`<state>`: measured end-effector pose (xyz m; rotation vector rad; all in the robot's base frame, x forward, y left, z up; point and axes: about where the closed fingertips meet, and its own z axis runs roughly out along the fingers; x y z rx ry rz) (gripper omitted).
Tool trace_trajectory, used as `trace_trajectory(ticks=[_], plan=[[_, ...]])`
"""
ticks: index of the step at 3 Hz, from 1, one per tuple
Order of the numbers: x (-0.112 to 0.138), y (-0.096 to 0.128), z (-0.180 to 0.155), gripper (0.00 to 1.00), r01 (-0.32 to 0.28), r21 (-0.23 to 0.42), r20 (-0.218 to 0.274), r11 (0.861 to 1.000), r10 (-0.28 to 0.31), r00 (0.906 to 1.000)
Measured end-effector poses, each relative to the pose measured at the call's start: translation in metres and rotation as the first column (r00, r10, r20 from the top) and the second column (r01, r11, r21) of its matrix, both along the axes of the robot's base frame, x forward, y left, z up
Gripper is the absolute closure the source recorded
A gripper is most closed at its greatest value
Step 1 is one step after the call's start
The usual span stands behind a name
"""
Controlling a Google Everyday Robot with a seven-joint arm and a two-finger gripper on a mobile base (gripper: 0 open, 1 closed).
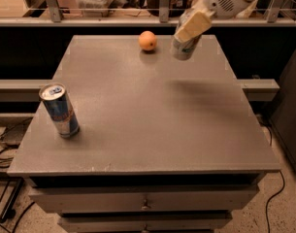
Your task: Move 7up can near orange
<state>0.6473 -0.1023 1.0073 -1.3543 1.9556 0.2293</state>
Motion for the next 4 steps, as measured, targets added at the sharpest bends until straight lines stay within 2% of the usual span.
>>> trace_trajectory(ticks=[1, 2, 3, 4], plan=[[0.042, 0.011, -0.009, 1.0, 0.071, 0.027, 0.003, 0.997, -0.071, 0.9975], [0.076, 0.006, -0.024, 1.0, 0.153, 0.054, -0.02, 0.987, -0.153, 0.9881], [0.1, -0.002, -0.039, 1.0, 0.188, 0.095, -0.052, 0.978, -0.184, 0.9816], [0.117, -0.002, -0.054, 1.0, 0.182, 0.128, -0.079, 0.975, -0.173, 0.9817]])
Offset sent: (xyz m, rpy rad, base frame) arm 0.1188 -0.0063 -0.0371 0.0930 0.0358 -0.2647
